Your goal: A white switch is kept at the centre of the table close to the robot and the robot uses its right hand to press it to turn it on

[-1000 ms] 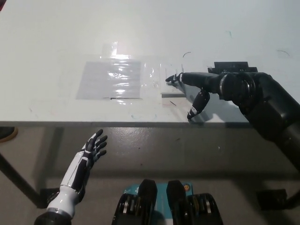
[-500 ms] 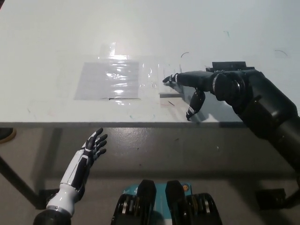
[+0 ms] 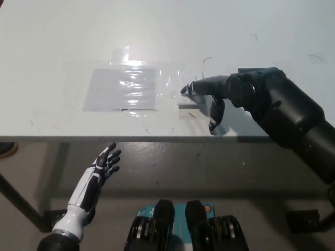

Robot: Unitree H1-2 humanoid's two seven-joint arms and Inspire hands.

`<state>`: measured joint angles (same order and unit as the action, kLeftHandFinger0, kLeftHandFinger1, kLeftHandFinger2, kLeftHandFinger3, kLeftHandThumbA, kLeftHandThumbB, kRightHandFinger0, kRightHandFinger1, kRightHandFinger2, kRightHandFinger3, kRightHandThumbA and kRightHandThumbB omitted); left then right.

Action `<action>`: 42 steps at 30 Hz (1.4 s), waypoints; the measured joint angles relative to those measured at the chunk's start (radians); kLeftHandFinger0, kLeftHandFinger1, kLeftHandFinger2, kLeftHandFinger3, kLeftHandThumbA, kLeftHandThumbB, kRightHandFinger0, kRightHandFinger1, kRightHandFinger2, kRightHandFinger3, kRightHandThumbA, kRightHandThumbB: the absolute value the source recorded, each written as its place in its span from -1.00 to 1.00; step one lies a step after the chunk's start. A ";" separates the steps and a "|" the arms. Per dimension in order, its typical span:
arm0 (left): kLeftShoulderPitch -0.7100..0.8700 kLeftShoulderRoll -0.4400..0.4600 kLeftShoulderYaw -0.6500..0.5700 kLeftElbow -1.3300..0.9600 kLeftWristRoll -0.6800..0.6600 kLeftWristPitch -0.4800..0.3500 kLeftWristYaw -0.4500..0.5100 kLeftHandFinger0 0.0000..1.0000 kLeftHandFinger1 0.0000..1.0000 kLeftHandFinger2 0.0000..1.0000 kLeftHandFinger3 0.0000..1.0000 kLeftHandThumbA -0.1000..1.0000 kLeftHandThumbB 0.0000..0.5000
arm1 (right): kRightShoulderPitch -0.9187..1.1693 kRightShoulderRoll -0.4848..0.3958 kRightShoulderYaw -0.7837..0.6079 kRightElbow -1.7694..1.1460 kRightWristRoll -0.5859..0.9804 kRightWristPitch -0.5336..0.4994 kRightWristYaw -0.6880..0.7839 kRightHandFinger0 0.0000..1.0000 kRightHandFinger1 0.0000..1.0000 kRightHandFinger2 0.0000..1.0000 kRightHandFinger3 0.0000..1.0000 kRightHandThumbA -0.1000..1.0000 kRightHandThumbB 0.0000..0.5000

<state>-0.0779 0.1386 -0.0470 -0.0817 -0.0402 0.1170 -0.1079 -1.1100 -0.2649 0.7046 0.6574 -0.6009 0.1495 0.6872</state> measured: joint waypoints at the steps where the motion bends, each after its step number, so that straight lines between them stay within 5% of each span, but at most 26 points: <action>1: 0.000 0.001 -0.001 0.000 0.000 0.000 0.000 1.00 1.00 1.00 1.00 1.00 -0.98 | 0.000 -0.002 -0.005 -0.025 0.000 0.001 0.008 1.00 1.00 1.00 1.00 1.00 0.25; 6: 0.000 0.002 -0.001 0.000 -0.001 0.000 0.000 1.00 1.00 1.00 1.00 0.98 -1.00 | -0.004 -0.022 -0.122 -0.115 0.042 0.002 0.033 1.00 1.00 1.00 1.00 1.00 0.18; 8: 0.000 0.003 -0.001 0.000 -0.001 0.000 0.000 1.00 1.00 1.00 1.00 0.98 -1.00 | -0.010 -0.038 -0.187 -0.144 0.075 0.003 0.043 1.00 1.00 1.00 1.00 1.00 0.34; 12: 0.001 0.004 -0.001 0.000 -0.005 0.000 0.000 1.00 1.00 1.00 1.00 0.93 -1.00 | -0.055 -0.077 -0.355 -0.214 0.152 0.030 0.052 1.00 1.00 1.00 1.00 1.00 0.32; 15: 0.002 0.004 -0.001 0.000 -0.010 0.000 -0.002 1.00 1.00 1.00 1.00 0.91 -1.00 | -0.083 -0.113 -0.452 -0.293 0.197 0.055 0.054 1.00 1.00 1.00 1.00 1.00 0.16; 17: 0.002 0.004 -0.001 0.001 -0.012 -0.001 -0.005 1.00 1.00 1.00 1.00 0.91 -0.99 | -0.096 -0.142 -0.539 -0.379 0.241 0.083 0.058 1.00 1.00 1.00 1.00 1.00 0.36; 29: 0.001 0.003 -0.001 0.010 -0.012 0.000 -0.011 1.00 1.00 1.00 1.00 0.99 -1.00 | 0.156 -0.200 -0.819 -0.857 0.410 0.186 0.059 1.00 1.00 1.00 1.00 1.00 0.06; 37: -0.001 0.002 0.000 0.011 -0.012 0.001 -0.011 1.00 1.00 1.00 1.00 1.00 -1.00 | 0.571 -0.086 -0.961 -1.159 0.547 0.190 0.026 1.00 1.00 1.00 1.00 1.00 -0.02; 42: -0.003 0.002 0.006 0.011 -0.016 0.000 -0.011 1.00 1.00 1.00 1.00 1.00 -1.00 | 0.871 0.094 -0.981 -1.232 0.638 0.142 -0.010 1.00 1.00 1.00 1.00 1.00 -0.43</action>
<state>-0.0809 0.1409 -0.0406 -0.0708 -0.0558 0.1173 -0.1187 -0.2391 -0.1712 -0.2763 -0.5743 0.0373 0.2910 0.6771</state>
